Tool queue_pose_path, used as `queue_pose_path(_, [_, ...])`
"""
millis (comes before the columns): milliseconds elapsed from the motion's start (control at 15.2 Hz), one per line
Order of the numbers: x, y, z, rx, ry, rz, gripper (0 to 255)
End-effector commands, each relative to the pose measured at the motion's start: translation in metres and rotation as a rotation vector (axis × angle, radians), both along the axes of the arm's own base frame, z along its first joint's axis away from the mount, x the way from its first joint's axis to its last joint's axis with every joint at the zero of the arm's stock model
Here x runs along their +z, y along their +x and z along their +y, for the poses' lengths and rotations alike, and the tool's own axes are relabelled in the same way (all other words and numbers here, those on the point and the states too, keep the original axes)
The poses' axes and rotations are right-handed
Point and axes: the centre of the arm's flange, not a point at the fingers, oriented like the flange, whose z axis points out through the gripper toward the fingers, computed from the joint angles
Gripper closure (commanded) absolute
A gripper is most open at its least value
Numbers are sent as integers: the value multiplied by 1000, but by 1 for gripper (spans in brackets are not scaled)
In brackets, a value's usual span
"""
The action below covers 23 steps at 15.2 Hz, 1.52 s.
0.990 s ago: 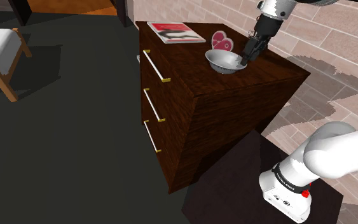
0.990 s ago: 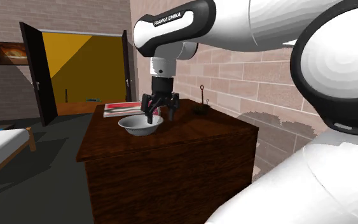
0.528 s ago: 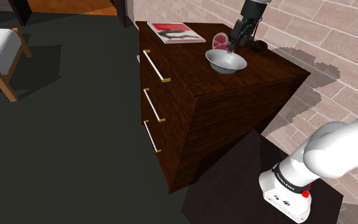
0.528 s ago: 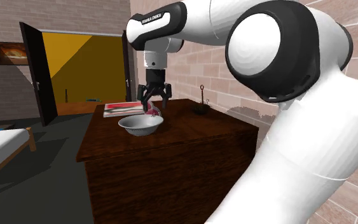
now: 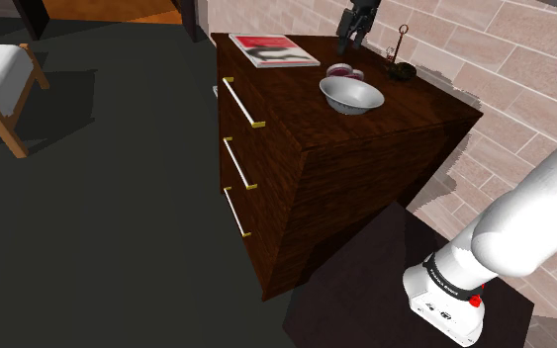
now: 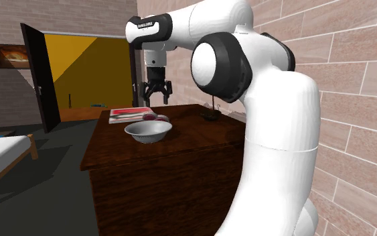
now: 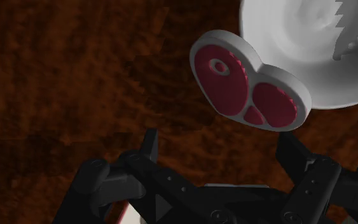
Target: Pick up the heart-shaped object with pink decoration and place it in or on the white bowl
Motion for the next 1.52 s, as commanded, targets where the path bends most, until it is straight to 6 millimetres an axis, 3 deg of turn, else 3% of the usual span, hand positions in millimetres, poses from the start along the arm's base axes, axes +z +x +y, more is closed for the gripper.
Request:
queue_pose_path(0, [-4, 7, -1, 3, -3, 0, 0])
queue_pose_path(396, [-39, 8, -1, 3, -2, 0, 0])
queue_pose_path(924, [-39, 8, -1, 3, -2, 0, 0])
queue_pose_path(990, [-39, 8, -1, 3, -2, 0, 255])
queue_pose_path(1452, [-39, 8, -1, 3, -2, 0, 255])
